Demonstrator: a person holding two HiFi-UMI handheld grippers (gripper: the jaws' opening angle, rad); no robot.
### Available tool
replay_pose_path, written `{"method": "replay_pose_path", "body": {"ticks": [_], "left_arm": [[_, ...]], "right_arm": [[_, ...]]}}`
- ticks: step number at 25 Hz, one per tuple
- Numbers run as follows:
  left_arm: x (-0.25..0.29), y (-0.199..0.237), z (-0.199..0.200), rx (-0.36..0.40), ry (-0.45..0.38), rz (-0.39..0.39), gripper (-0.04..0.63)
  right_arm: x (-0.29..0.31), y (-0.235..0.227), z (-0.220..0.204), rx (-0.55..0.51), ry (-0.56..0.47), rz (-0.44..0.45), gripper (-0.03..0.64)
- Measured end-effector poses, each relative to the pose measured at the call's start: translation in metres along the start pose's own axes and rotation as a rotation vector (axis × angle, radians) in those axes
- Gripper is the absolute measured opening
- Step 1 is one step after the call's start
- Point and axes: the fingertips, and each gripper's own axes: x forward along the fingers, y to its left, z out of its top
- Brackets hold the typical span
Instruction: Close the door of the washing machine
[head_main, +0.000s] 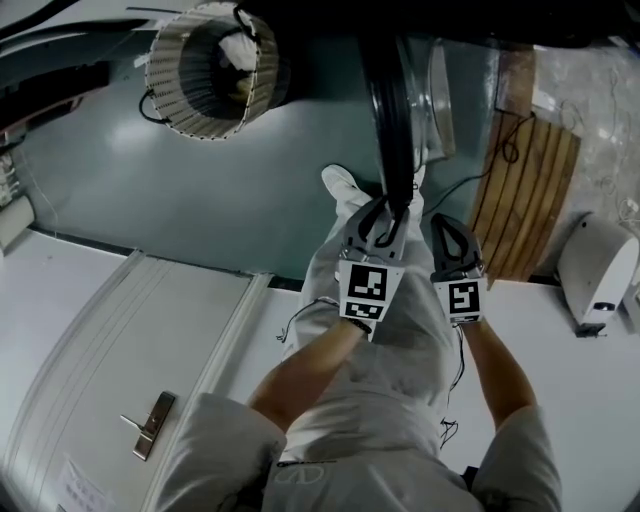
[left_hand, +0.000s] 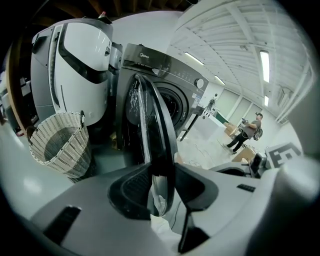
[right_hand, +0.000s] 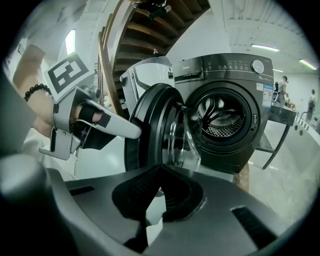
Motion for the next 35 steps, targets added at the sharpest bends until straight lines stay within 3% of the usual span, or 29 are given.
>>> {"method": "replay_pose_path", "body": {"ticks": [8,21,35], "left_arm": [[0.010,-0.017,0.003,-0.030,0.024,-0.009,0.140],[0.036,-0.056,0.015,-0.047,0.067,-0.078,0.155],[0.072,-0.101,0.040,-0.042,0.084,-0.145,0.160]], "right_arm": [[-0.006,-0.002,-0.009,-0.010,0.002,0.007,0.014],[-0.009,-0.015,-0.025,-0.038,0.005,0.024,0.074],[-0.005,-0.071,-0.022,0.009,-0.019,-0.083,0.087]]}}
